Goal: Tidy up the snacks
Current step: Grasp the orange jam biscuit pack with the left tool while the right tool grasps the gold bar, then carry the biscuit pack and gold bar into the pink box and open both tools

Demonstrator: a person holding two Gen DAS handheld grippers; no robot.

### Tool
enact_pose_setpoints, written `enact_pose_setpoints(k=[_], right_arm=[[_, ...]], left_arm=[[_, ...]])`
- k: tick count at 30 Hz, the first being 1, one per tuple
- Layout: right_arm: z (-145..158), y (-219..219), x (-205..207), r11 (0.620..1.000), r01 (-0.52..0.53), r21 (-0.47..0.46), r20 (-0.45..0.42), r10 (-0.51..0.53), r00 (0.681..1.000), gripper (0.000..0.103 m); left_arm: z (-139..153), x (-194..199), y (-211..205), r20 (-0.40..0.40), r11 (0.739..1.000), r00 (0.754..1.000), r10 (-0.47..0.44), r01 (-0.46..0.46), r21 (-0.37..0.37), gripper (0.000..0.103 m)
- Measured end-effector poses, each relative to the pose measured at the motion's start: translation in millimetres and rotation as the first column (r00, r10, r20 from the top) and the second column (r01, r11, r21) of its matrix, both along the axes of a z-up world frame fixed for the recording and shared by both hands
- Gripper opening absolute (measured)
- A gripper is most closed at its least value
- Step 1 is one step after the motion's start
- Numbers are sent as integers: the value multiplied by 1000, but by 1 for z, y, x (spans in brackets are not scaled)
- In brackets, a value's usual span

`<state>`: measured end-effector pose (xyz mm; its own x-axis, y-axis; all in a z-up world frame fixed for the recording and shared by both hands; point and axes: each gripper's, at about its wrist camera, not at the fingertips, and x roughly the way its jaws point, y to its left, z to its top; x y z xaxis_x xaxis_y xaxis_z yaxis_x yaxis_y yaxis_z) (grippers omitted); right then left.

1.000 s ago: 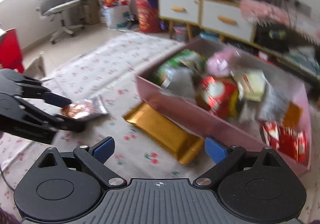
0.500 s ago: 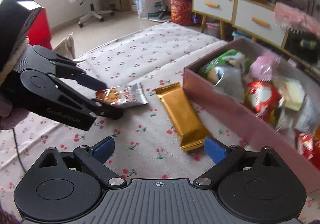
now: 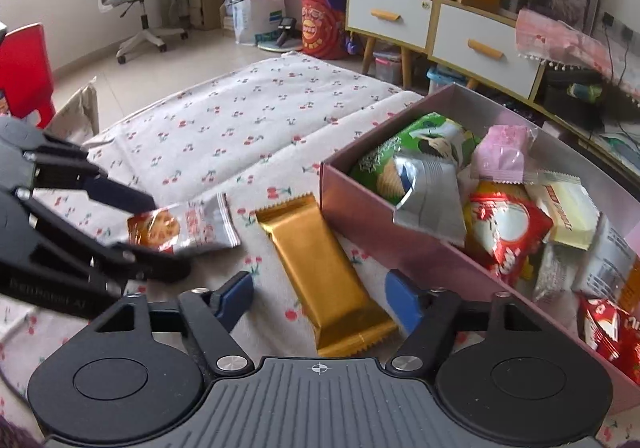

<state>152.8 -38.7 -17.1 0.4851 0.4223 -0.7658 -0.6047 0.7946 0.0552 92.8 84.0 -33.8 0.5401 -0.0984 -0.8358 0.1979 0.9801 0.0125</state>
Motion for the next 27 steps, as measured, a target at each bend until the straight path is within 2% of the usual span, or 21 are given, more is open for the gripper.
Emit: enact_pose_setpoints(k=[3,5,7,11,23,27], right_arm=[[1,3,2,1000,18,11,-8,-18,1000,53],[2,3,0,1000,29,9,-11,-29,1000,39],[4,3,-3,999,39,5,-23,-39,999,34],[10,-1,-12,999,48,-16,-62,-49,997,30],[32,-39,-35,985,171,-20,-183,-172,968,29],[43,-54,-39,976,216,4,-196,-212,958,29]], left_arm=[[0,0,0,2,1000,1000,1,-1,1,59],[0,0,0,3,1000,1000,0,0,2,59],[0,0,0,4,1000,1000,0,0,1,58],[2,-1,-2,-1,1000,1000,-9,9,-6,46],[7,-1,-8,-36,999,999,41,-41,-13,43],[11,-1,-12,-53,997,997,54,-57,-52,41]])
